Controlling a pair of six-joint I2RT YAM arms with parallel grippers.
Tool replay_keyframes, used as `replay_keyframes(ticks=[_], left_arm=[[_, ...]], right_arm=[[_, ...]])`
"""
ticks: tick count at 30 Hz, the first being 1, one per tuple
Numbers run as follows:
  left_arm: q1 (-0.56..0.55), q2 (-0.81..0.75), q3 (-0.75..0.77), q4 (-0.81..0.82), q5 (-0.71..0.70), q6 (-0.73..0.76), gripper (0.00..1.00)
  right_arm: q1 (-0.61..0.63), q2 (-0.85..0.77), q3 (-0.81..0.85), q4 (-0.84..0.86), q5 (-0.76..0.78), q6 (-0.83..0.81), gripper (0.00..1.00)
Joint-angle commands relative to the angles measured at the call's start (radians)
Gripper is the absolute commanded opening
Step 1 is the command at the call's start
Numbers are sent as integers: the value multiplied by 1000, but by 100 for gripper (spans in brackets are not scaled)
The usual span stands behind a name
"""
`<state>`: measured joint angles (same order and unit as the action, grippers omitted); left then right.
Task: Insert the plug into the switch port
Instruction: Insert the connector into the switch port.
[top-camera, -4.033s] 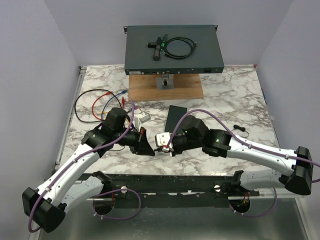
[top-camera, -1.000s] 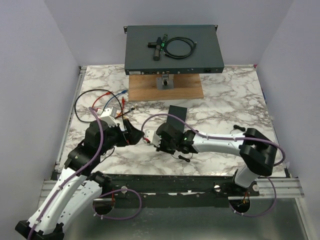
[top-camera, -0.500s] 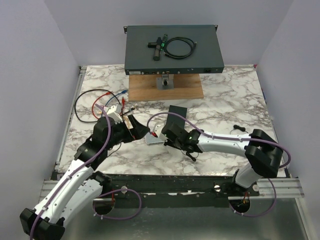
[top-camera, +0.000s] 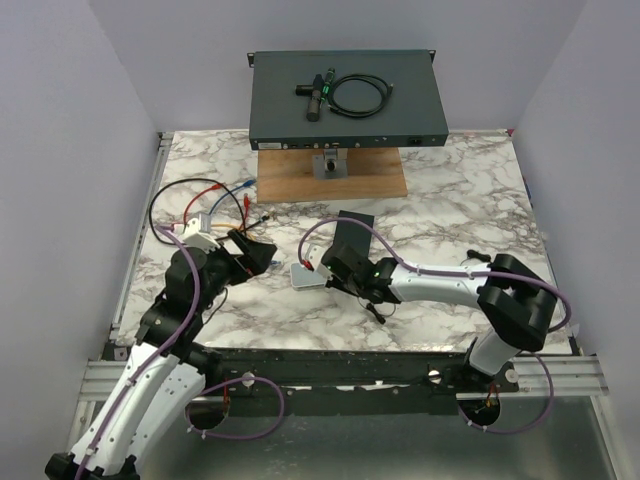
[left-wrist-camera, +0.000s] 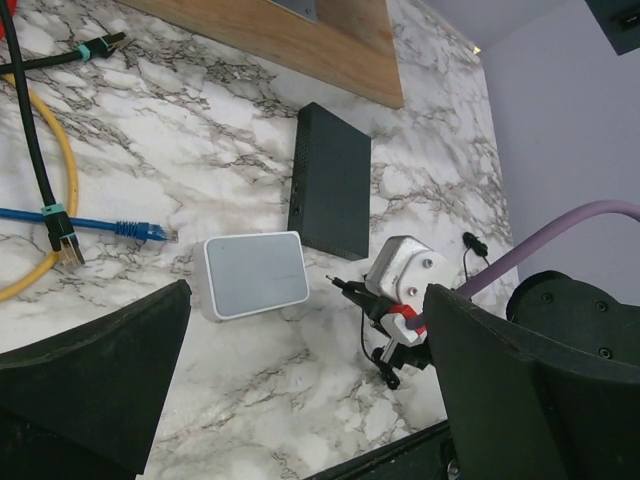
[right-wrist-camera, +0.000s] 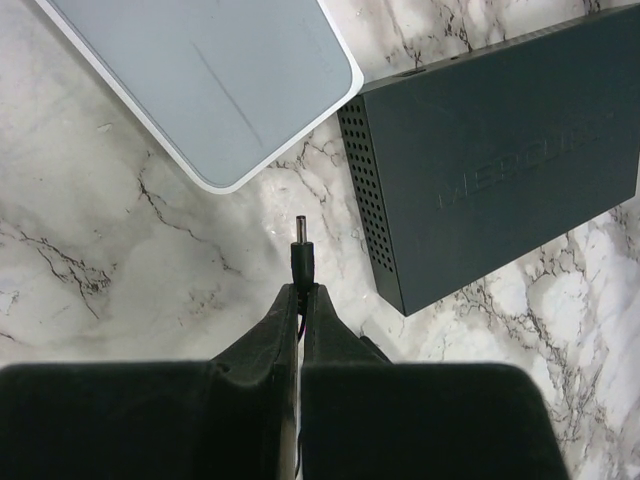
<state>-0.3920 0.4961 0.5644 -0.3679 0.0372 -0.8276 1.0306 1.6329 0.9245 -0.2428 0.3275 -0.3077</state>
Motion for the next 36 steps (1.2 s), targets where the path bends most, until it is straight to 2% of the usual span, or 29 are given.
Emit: replay_keyframes(ticks=[1, 14, 24, 36], left_arm=[[6, 31, -17, 0, -15, 2, 98], [16, 211, -67, 92, 46, -31, 95], [42, 225, -98, 104, 56, -28, 95], [63, 220, -120, 97, 31, -18, 95]], right_arm=[[-18, 28, 26, 28, 17, 28, 1], [-53, 99, 66, 103, -82, 33, 1], [-52, 133, 70, 154, -185, 19, 1], [-52, 71, 7, 180, -359, -15, 1]])
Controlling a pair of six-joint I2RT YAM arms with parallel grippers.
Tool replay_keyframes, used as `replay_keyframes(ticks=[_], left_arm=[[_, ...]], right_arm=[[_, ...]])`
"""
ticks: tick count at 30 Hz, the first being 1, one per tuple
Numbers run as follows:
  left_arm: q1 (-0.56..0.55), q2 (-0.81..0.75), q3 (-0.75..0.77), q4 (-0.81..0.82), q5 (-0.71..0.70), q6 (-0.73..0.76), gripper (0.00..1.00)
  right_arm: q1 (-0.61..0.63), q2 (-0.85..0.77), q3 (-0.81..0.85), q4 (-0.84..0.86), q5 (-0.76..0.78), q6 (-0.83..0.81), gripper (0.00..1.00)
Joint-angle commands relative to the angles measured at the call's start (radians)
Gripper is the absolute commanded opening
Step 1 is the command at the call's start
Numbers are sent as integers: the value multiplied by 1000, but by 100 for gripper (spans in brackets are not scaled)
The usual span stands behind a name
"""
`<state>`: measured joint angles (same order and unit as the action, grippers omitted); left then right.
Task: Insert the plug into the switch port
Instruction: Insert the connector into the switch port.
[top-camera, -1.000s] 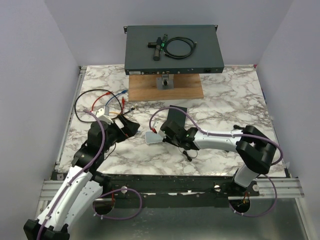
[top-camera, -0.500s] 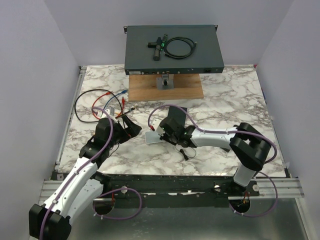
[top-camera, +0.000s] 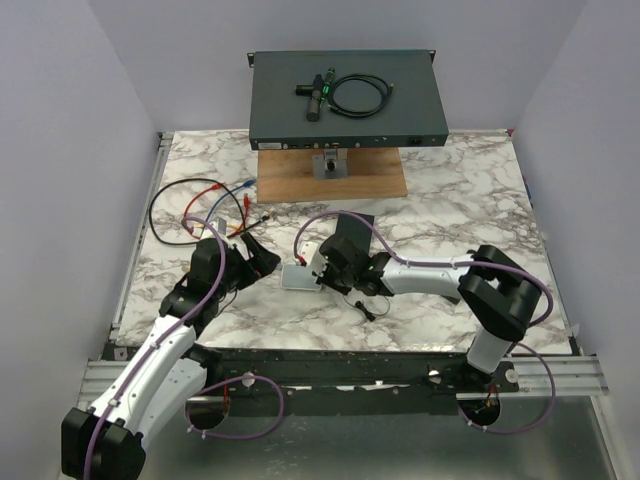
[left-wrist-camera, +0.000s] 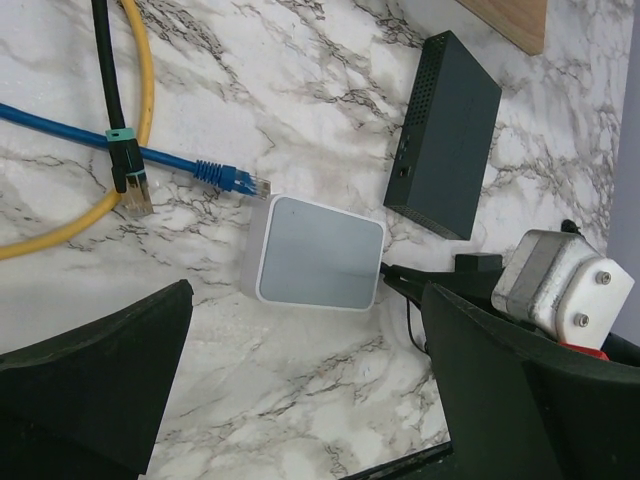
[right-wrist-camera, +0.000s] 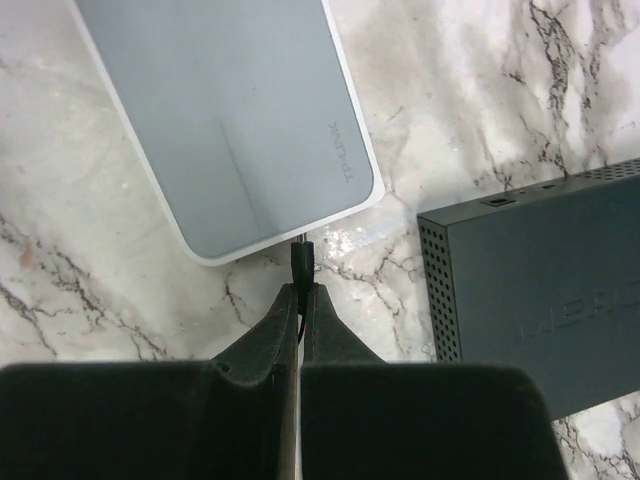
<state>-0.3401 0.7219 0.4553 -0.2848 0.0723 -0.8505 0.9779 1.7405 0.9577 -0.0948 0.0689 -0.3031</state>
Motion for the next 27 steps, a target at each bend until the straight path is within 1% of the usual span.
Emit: replay_keyframes(ticks=[1, 8, 13, 14, 20, 27], left_arm=[[12, -4, -13, 16, -7, 6, 96], [15, 36, -17, 59, -8, 10, 95], [15, 95, -18, 131, 26, 29, 95], [14, 107, -20, 147, 31, 32, 95], [15, 213, -14, 233, 58, 52, 95], [15, 354, 8, 315, 118, 68, 88]], right_arm=[[1, -42, -30, 34, -120, -23, 1], [13, -49, -54, 63, -168, -39, 1], [13, -42, -65, 84, -153, -36, 1], [13, -39, -67, 110, -150, -35, 1], [13, -39, -85, 155, -136, -26, 1], [14, -43, -95, 166, -130, -28, 1]])
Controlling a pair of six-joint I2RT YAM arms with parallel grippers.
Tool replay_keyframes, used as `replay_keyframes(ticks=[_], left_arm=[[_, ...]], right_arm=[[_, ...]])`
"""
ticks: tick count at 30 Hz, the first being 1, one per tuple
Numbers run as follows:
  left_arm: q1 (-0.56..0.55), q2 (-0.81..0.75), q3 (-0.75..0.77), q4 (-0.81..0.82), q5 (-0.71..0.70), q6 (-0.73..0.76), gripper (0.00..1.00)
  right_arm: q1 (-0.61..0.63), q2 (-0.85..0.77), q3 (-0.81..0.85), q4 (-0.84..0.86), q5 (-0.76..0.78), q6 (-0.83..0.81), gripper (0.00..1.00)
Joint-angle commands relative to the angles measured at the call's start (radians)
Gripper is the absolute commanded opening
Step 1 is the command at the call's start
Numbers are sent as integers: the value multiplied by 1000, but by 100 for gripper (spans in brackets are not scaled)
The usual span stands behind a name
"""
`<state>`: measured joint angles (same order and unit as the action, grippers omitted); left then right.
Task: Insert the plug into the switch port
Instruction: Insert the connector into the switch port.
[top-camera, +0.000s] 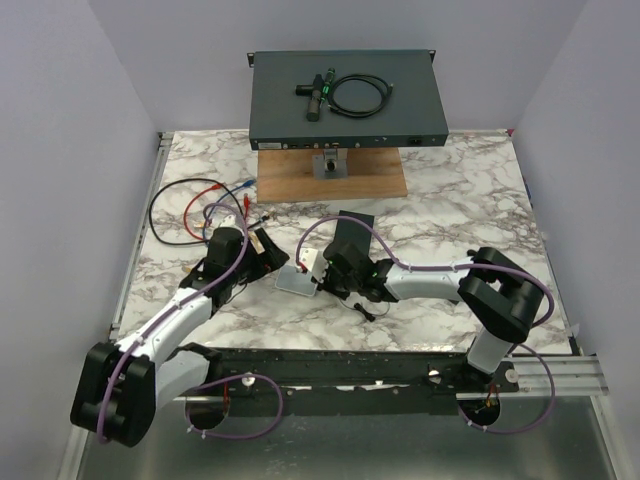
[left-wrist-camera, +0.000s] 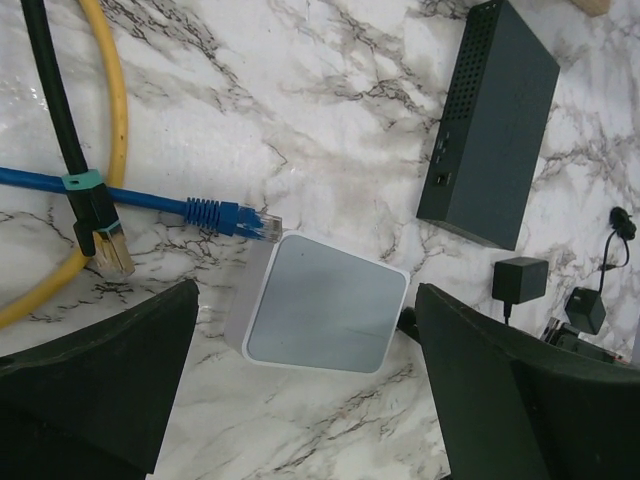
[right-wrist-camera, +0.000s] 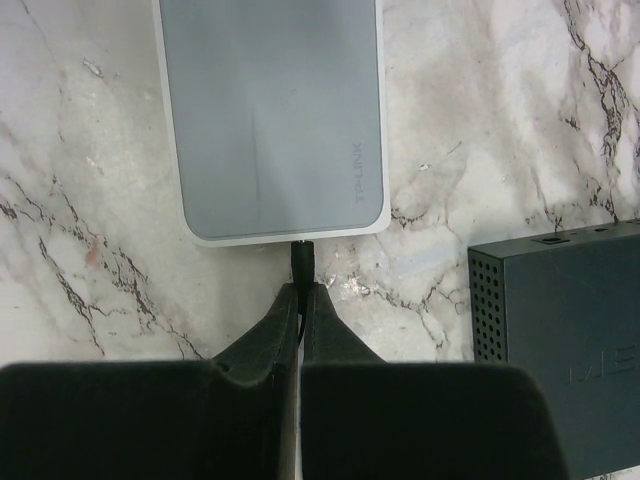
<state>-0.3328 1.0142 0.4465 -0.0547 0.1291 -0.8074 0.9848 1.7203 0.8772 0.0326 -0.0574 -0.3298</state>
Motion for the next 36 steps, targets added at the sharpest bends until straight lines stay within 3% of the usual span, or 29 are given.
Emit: replay_keyframes(ticks=[1, 17, 26, 36], left_arm=[[6, 78, 16, 92, 71, 24, 87], [6, 283, 28, 192, 175, 70, 81], [6, 330, 17, 240, 259, 83, 59], [6, 286, -46, 224, 274, 93, 43]], right_arm=[[7, -23, -15, 39, -3, -1, 1], [7, -18, -11, 51, -16, -2, 1], [6, -13, -16, 53, -16, 0, 1], [7, 0, -9, 56, -2, 5, 1]])
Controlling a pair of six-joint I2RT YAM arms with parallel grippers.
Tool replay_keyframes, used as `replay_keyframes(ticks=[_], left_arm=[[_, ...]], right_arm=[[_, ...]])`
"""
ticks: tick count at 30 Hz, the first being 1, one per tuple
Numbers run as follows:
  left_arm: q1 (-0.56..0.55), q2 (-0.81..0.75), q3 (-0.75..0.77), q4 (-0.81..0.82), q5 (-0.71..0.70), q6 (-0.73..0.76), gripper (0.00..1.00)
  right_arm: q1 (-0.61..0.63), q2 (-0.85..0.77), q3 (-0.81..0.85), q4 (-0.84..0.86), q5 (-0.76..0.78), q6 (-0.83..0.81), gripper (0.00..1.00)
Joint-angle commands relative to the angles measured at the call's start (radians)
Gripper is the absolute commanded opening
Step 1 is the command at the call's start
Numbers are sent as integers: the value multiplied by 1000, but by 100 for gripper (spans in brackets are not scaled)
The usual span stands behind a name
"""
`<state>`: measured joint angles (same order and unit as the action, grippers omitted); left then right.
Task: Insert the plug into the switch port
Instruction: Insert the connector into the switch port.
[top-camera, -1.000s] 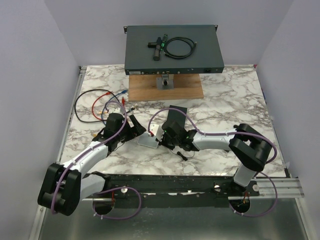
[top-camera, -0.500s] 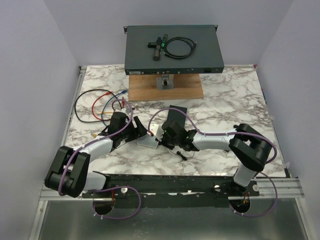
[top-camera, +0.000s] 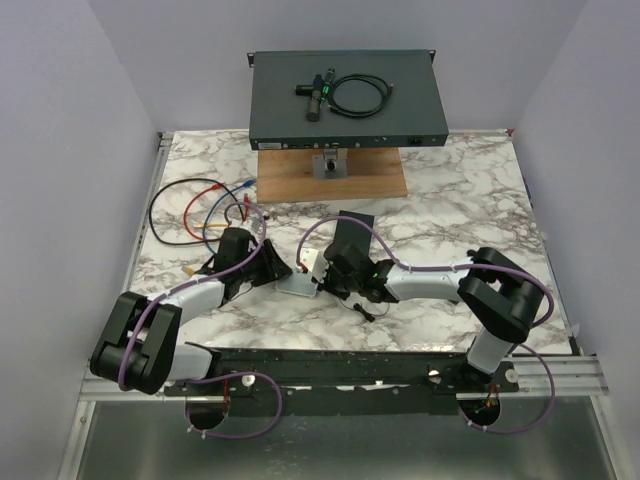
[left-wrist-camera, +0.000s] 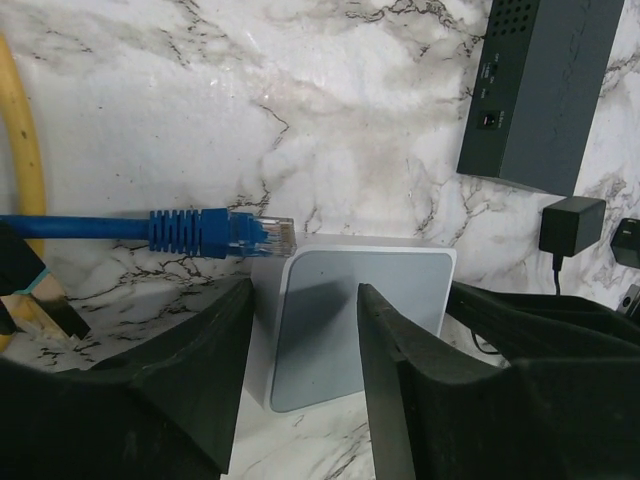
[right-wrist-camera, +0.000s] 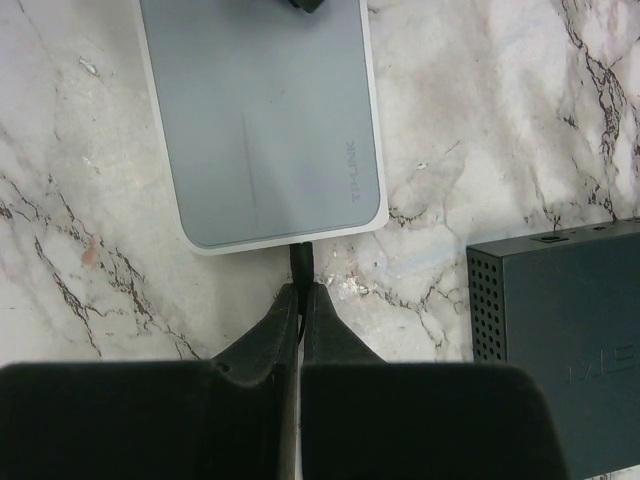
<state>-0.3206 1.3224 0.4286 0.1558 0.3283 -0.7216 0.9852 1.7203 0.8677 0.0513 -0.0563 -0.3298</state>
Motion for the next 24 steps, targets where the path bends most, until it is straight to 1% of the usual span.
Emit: replay_keyframes(ticks=[1, 9, 11, 19, 24], left_arm=[[-6, -19, -28, 14, 79, 7, 41], [-6, 20, -35, 47, 116, 5, 23], [-6, 23, -35, 51, 121, 7, 13], [-8, 23, -36, 45, 132, 28, 12], [-18, 31, -53, 68, 145, 23, 10]], right_arm=[[7, 3, 2, 37, -4, 6, 1], [6, 15, 11, 59, -22, -1, 1], [7, 26, 22, 58, -23, -8, 1], [6, 64, 90, 50, -39, -30, 1], [7, 99, 150, 61, -39, 14, 1]])
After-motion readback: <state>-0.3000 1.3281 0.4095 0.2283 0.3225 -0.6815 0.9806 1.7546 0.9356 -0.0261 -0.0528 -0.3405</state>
